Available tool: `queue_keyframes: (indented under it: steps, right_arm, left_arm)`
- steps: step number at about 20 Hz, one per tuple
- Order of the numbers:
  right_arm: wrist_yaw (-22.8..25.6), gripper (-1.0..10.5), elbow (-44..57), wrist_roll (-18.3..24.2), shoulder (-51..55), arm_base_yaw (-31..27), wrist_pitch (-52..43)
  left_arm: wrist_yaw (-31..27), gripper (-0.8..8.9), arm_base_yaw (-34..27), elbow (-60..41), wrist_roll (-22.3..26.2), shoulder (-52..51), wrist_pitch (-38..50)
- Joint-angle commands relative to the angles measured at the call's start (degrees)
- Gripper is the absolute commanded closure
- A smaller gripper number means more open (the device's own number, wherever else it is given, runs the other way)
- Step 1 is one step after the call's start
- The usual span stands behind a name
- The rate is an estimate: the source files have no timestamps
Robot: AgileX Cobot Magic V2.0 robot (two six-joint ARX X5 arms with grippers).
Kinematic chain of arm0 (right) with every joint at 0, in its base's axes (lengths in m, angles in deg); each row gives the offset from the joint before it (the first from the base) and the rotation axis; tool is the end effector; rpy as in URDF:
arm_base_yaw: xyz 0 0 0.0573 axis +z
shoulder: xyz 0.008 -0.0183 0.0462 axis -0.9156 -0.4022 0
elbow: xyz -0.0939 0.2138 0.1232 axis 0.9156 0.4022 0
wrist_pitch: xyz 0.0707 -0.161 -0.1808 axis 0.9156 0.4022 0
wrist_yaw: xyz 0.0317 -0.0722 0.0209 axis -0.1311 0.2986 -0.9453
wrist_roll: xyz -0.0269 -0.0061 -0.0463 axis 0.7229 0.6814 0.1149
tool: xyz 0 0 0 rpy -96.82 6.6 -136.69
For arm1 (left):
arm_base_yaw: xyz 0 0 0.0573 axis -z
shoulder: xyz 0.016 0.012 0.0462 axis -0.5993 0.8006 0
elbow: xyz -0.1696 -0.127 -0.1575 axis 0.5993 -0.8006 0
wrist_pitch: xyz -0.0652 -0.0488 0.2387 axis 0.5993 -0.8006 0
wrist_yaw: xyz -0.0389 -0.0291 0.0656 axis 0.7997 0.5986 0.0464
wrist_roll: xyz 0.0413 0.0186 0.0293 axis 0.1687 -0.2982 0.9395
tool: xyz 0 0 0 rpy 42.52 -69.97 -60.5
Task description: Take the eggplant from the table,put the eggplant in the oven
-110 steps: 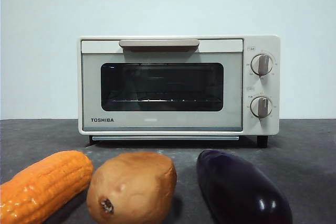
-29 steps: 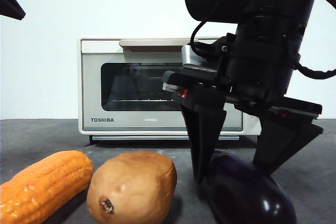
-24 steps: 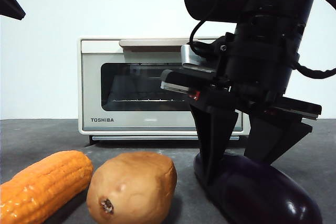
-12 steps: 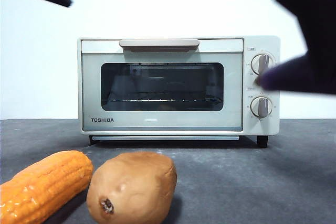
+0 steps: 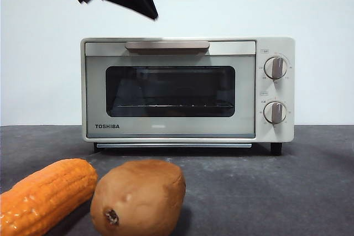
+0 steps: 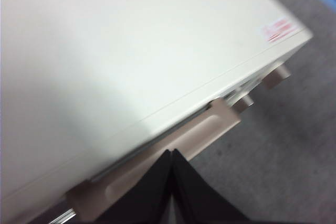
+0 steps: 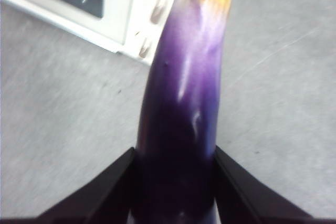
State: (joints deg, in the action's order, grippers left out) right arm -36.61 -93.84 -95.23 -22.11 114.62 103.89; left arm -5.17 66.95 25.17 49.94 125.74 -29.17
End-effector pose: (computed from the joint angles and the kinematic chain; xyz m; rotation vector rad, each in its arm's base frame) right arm 0.1012 0.0900 0.3441 -0.3105 0.7023 0.1528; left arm 0.2920 -0.1780 0.3460 0.0041 0.6915 -0.7227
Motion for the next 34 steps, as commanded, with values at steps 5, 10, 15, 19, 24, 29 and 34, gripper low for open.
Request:
queue_keyframes:
  steps: [5,10,15,19,24,29,34]
  right_arm:
    - [2.08,8.2,-0.96,-0.9,3.28,0.55,-0.39]
    - [2.01,8.2,-0.96,-0.87,3.3,0.55,-0.48]
    - [1.36,8.2,-0.96,-0.81,3.23,0.57,-1.46]
    - [-4.61,8.2,-0.96,2.1,3.23,0.57,-2.64]
    - [-16.26,8.2,-0.94,8.02,2.78,0.57,-6.47]
    - [-24.61,8.2,-0.94,13.75,1.68,0.57,-10.27]
    - [-31.56,8.2,-0.96,18.64,-2.64,0.57,-15.28]
  left_arm:
    - [-6.4,8.09,2.82,3.54,6.56,6.56,-2.38]
    - [-6.21,8.1,4.42,3.56,7.65,6.88,-8.81]
    - [-5.86,8.09,8.09,4.02,7.74,6.69,-20.68]
    - [-5.9,8.09,11.54,4.02,7.19,5.66,-24.59]
    - [-8.44,8.09,12.74,3.82,5.9,1.79,-24.11]
    - [-13.75,8.1,10.25,-3.74,3.17,-5.75,-18.45]
    - [-13.77,8.1,4.24,-20.79,-1.36,-19.43,-8.04]
